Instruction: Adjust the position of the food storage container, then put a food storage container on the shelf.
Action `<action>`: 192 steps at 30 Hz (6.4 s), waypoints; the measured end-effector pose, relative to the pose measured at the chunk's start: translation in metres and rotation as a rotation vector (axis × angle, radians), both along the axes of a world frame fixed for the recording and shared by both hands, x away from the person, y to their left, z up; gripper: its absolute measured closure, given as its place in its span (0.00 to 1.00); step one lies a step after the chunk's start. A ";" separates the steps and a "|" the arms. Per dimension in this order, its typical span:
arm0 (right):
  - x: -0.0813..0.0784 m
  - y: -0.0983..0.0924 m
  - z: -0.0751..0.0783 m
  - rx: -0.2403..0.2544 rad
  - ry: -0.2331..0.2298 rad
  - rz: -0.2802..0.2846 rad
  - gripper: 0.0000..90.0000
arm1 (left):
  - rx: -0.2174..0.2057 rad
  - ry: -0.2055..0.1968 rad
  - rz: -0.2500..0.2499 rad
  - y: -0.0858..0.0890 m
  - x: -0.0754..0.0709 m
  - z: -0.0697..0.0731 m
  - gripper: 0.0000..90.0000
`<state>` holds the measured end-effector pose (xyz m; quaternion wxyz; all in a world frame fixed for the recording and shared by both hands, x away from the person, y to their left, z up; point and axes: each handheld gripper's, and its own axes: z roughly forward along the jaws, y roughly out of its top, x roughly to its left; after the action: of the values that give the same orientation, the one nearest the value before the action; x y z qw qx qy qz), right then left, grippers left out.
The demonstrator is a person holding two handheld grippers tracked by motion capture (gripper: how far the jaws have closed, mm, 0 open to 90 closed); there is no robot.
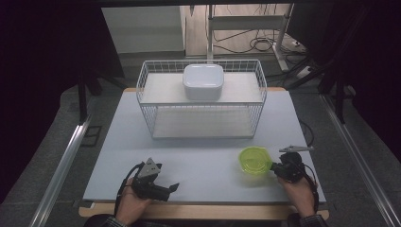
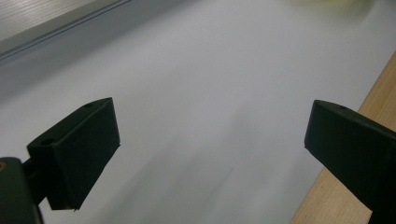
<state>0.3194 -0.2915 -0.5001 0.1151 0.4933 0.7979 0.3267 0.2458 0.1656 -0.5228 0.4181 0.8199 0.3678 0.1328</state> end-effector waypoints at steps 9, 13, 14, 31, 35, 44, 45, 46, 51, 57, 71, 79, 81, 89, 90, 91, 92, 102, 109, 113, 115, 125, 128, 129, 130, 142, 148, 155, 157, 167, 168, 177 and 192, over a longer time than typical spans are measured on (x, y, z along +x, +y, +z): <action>0.003 0.013 -0.004 0.034 0.008 0.043 0.99 | 0.001 0.006 -0.002 -0.001 0.001 -0.001 0.03; 0.003 0.022 -0.006 0.038 0.020 0.067 0.99 | 0.002 0.008 -0.003 -0.001 0.001 -0.001 0.03; 0.003 0.025 -0.006 0.041 0.022 0.076 0.99 | 0.002 0.009 -0.003 -0.001 0.001 -0.001 0.03; 0.012 0.081 -0.014 0.086 0.026 0.190 0.99 | 0.006 0.012 -0.006 -0.002 0.001 -0.002 0.03; 0.014 0.089 -0.015 0.094 0.027 0.203 0.99 | 0.009 0.014 -0.008 -0.002 0.001 -0.002 0.03; 0.015 0.110 -0.018 0.114 0.048 0.251 0.99 | 0.009 0.014 -0.008 -0.002 0.001 -0.002 0.03; 0.014 0.113 -0.018 0.118 0.052 0.255 0.99 | 0.009 0.014 -0.008 -0.002 0.001 -0.002 0.03; 0.014 0.116 -0.019 0.120 0.055 0.262 0.99 | 0.009 0.014 -0.009 -0.002 0.001 -0.002 0.03; 0.013 0.132 -0.021 0.122 0.063 0.290 0.99 | 0.008 0.016 -0.010 -0.002 0.001 -0.002 0.03; 0.013 0.142 -0.024 0.106 0.060 0.321 0.99 | 0.005 0.015 -0.011 -0.002 0.001 -0.002 0.03; 0.010 0.112 -0.002 0.036 -0.073 0.282 0.80 | -0.056 0.012 -0.008 0.008 0.001 0.002 0.05; 0.000 0.099 0.005 0.022 -0.124 0.295 0.57 | -0.097 -0.002 -0.018 0.009 0.000 0.005 0.06; -0.002 0.096 0.005 0.020 -0.122 0.293 0.50 | -0.091 -0.007 -0.021 0.009 0.000 0.005 0.06; -0.006 0.090 0.004 0.031 -0.147 0.285 0.31 | -0.076 -0.015 -0.021 0.008 -0.001 0.005 0.06; -0.005 0.089 0.004 0.035 -0.153 0.282 0.30 | -0.075 -0.015 -0.021 0.008 -0.001 0.005 0.06; -0.005 0.089 0.004 0.043 -0.156 0.277 0.29 | -0.074 -0.015 -0.022 0.008 -0.001 0.004 0.06; -0.005 0.088 0.004 0.054 -0.157 0.273 0.28 | -0.074 -0.014 -0.022 0.008 -0.001 0.004 0.06; 0.000 0.087 0.007 0.106 -0.184 0.251 0.12 | -0.069 -0.014 -0.027 0.007 0.000 0.003 0.05; 0.003 0.093 0.012 0.143 -0.181 0.268 0.05 | -0.060 -0.011 -0.032 0.005 0.000 0.002 0.05; 0.007 0.099 0.013 0.166 -0.118 0.287 0.03 | -0.058 -0.008 -0.034 0.005 0.000 0.002 0.05; 0.008 0.102 0.013 0.181 -0.086 0.286 0.05 | -0.057 -0.008 -0.034 0.005 0.000 0.002 0.05; 0.015 0.116 0.018 0.265 0.012 0.300 0.48 | -0.048 -0.011 -0.037 0.003 -0.001 0.002 0.05; 0.020 0.119 0.014 0.294 0.066 0.289 0.56 | -0.045 -0.011 -0.036 0.002 -0.001 0.002 0.05; 0.022 0.120 0.012 0.308 0.083 0.283 0.59 | -0.043 -0.011 -0.037 0.002 -0.001 0.002 0.05; 0.024 0.121 0.011 0.316 0.098 0.282 0.61 | -0.043 -0.011 -0.037 0.002 -0.001 0.002 0.05; 0.036 0.124 0.000 0.420 0.234 0.247 0.85 | -0.042 -0.011 -0.040 0.002 -0.001 0.002 0.05; 0.035 0.124 0.001 0.457 0.269 0.242 0.90 | -0.041 -0.012 -0.040 0.002 -0.001 0.002 0.05; 0.034 0.123 0.007 0.485 0.252 0.243 0.91 | -0.039 -0.012 -0.040 0.002 -0.001 0.002 0.05; 0.034 0.122 0.005 0.495 0.260 0.234 0.91 | -0.037 -0.012 -0.041 0.002 -0.001 0.002 0.05; 0.036 0.116 0.002 0.437 0.246 0.188 0.75 | -0.026 -0.011 -0.039 0.001 -0.001 0.001 0.05; 0.035 0.115 0.002 0.437 0.246 0.184 0.75 | -0.027 -0.011 -0.039 0.001 -0.001 0.001 0.05; 0.032 0.113 -0.002 0.488 0.311 0.157 0.89 | -0.025 -0.010 -0.043 0.000 0.000 0.001 0.05; 0.033 0.109 0.016 0.541 0.250 0.174 0.91 | -0.028 -0.015 -0.038 0.001 -0.001 0.002 0.05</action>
<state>0.3519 -0.1827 -0.4837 -0.1480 0.4722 0.7292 0.4726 0.2452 0.1668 -0.5211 0.4346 0.8198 0.3508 0.1261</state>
